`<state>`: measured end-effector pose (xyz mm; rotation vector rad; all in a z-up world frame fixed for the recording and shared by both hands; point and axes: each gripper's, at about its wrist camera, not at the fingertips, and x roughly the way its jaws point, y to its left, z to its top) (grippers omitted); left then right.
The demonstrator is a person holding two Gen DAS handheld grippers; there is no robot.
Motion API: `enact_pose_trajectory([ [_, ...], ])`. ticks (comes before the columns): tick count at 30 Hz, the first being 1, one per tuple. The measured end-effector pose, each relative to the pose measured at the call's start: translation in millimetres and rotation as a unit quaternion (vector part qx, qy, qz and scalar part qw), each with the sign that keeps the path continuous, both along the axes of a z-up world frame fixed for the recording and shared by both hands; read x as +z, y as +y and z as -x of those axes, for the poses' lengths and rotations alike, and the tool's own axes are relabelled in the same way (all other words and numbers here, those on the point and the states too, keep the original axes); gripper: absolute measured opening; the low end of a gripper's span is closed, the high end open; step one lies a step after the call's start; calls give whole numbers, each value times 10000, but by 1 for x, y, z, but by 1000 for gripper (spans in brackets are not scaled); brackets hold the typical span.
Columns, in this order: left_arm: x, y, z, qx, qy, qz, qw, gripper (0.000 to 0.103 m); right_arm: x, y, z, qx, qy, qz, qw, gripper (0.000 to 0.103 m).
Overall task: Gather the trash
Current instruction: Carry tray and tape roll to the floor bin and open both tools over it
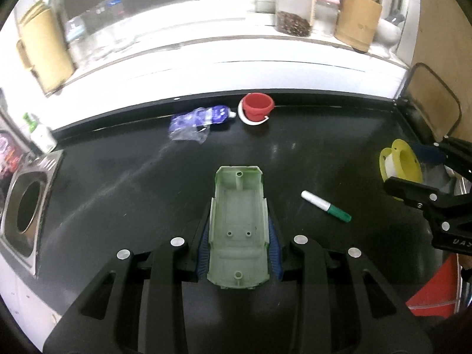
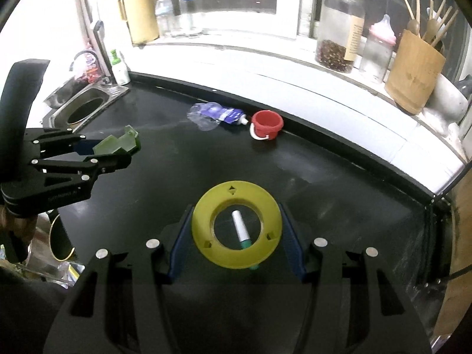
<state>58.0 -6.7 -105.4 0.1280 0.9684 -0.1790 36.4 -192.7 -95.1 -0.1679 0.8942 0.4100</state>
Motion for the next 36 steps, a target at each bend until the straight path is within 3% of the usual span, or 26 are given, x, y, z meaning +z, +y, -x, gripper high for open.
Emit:
enact_pose_trajectory([
  [10,15,42,40,487,-170,6,9987,32,15,39,20,396,-81,-46,9992,55],
  [15,27,95,67,1114,-324,45,9932,32,27,105,23,1123,-157,-75,9935,55],
  [19,31,157,103,1830,-414,-8,9822,32,31,186,30,1910,-114,-219,9813,55],
  [23,25,235,160,2765,-456,-125,9599,32,22,291,52,2944,49,-352,9550,55],
  [27,2,309,227,3725,-308,-100,9275,32,-1,387,86,3823,403,-406,9223,55],
  [31,-41,375,295,4558,-48,-12,8900,32,-39,482,124,4468,923,-393,8890,55],
  [36,-106,435,344,5091,84,370,8599,33,-92,579,161,4851,1437,-186,8624,55],
])
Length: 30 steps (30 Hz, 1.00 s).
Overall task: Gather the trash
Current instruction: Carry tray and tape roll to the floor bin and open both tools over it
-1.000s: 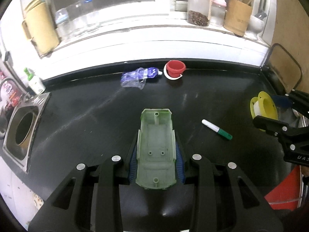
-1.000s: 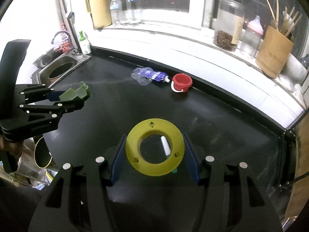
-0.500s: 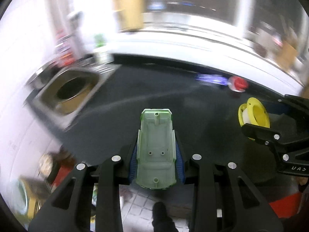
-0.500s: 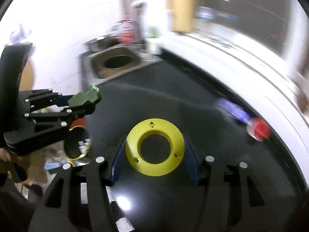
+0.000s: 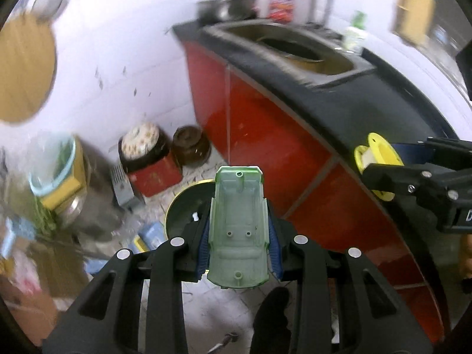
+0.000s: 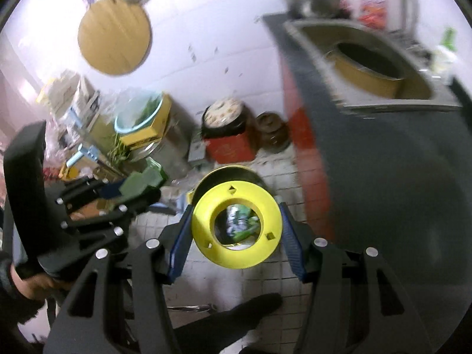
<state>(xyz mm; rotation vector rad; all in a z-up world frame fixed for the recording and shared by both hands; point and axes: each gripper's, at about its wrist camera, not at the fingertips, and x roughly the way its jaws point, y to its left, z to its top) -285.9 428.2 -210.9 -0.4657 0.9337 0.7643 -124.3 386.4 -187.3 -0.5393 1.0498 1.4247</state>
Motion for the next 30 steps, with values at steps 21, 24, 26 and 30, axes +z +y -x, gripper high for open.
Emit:
enact_pose_trajectory([
  [21,-125,85,26,458,-73,530,9975,78,-110,140,29,276,228,908,9952,77],
  [24,-113,81,26,451,-28,470,9979,78,-93,130,27,293,171,808,9962,77],
  [26,-100,75,24,437,10,380,9983,78,-78,118,22,239,138,706,9971,78],
  [30,-60,51,9,277,90,129,9995,84,-26,71,-1,-109,-22,440,9990,79],
])
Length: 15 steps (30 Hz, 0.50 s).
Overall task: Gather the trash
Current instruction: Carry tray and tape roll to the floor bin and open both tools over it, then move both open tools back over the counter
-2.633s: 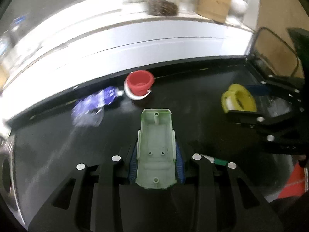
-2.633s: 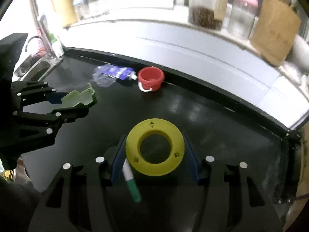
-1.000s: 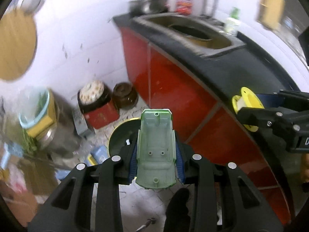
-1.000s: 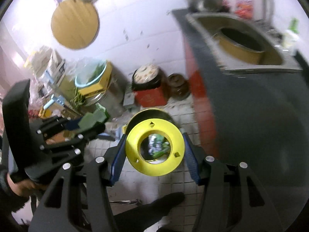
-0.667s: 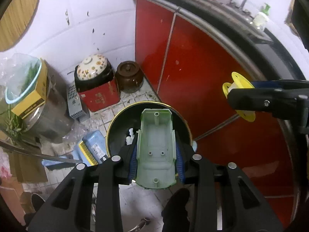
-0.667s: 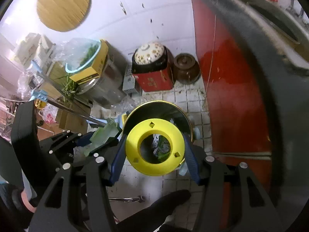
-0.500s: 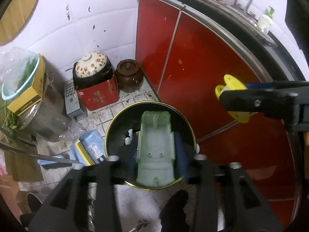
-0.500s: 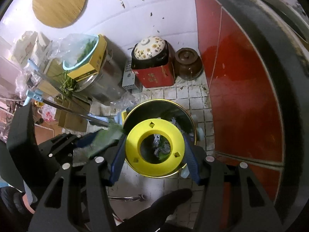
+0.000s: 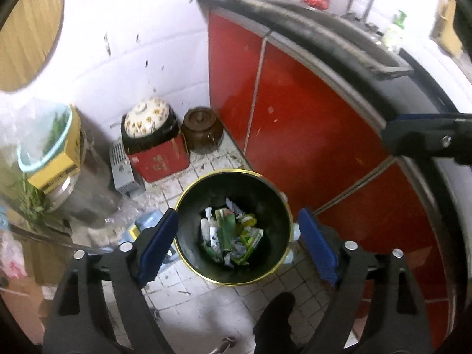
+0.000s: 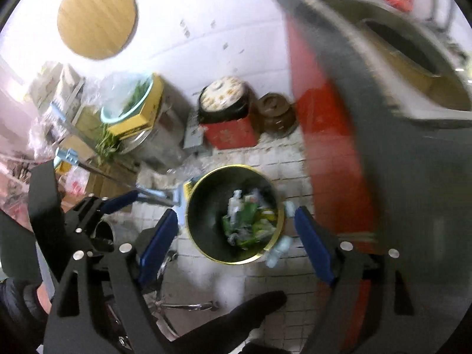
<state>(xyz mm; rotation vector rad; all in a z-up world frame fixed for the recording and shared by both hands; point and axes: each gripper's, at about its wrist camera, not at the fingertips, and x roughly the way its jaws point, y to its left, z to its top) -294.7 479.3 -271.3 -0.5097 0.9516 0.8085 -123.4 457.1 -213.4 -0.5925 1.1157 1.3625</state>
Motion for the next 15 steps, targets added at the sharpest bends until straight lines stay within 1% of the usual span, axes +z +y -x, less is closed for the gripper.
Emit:
enact_pose_trajectory([
  [2,24,-16,-13,-143,-51,-83,9999,85,23,-25,-12,-207,-123,-109,9997,79],
  [4,51,-36,-30,-341,-148,-164,9992,88,53,-64,-27,-521,-437,-245,9974,81],
  [6,77,-60,-51,-607,-287,-200,9975,91,85,-110,-43,-827,-707,-423,9932,82],
  [7,88,-71,-63,-783,-354,-214,9961,91,100,-134,-51,-1018,-856,-494,9899,85],
  [8,96,-81,-73,-925,-384,-226,9947,92,108,-152,-57,-1167,-961,-508,9872,85],
  [9,107,-96,-88,-1123,-417,-245,9925,92,120,-179,-66,-1396,-1075,-496,9831,86],
  [10,121,-117,-108,-1422,-476,-245,9884,93,127,-199,-73,-1577,-1149,-465,9797,86],
  [11,128,-131,-120,-1610,-526,-226,9853,93,138,-233,-84,-1887,-1282,-447,9726,86],
  [12,138,-150,-137,-1871,-581,-192,9804,93,145,-258,-89,-2109,-1378,-427,9668,86],
  [13,144,-164,-148,-2043,-619,-169,9768,93,150,-276,-93,-2260,-1448,-392,9625,86],
  [14,156,-190,-169,-2390,-714,-154,9683,93,157,-307,-100,-2542,-1560,-344,9539,86],
  [15,160,-205,-179,-2562,-742,-173,9636,94,161,-330,-104,-2752,-1625,-322,9470,86],
])
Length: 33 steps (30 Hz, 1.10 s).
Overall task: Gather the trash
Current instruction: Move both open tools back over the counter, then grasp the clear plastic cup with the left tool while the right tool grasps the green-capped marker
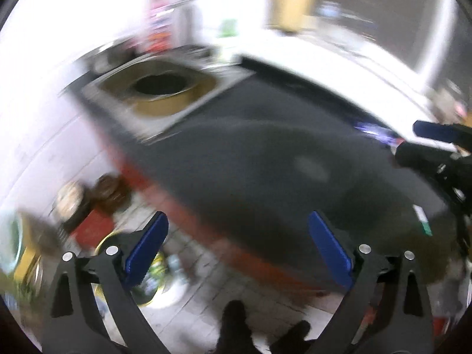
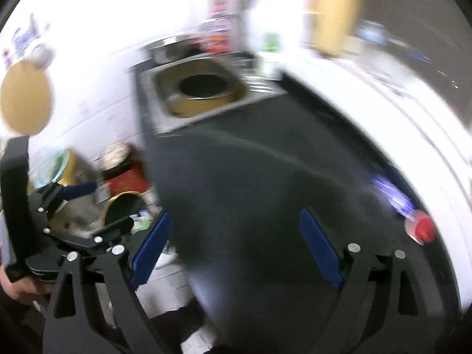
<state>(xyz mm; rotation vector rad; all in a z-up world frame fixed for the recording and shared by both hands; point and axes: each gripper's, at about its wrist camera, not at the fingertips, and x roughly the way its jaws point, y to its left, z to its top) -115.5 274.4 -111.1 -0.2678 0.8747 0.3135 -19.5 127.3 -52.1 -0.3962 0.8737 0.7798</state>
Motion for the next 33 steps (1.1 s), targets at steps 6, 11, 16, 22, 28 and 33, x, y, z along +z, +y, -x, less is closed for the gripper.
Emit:
enact_pose_trajectory([
  [6,25,-115,-72,-1228,-47,-122,9923,96,22,-154,-20,-1465,-118,-197,9889,90],
  [11,31,-197,-102,-2048,-39,-254,9785,96,22,-247,-18,-2290,-179,-248,9730,90],
  [16,33,-243,-110,-2587,-58,-391,9651,96,9,-308,-4,-2746,-119,-287,9610,90],
  [22,30,-266,-122,-2807,9,-562,9581,96,-6,-323,-7,-2883,-7,-328,9570,90],
  [28,17,-259,-145,-2756,133,-662,9589,96,-20,-322,-19,-2781,111,-319,9599,90],
  [33,-5,-248,-178,-2708,281,-759,9592,96,-50,-317,-41,-2650,275,-245,9635,90],
])
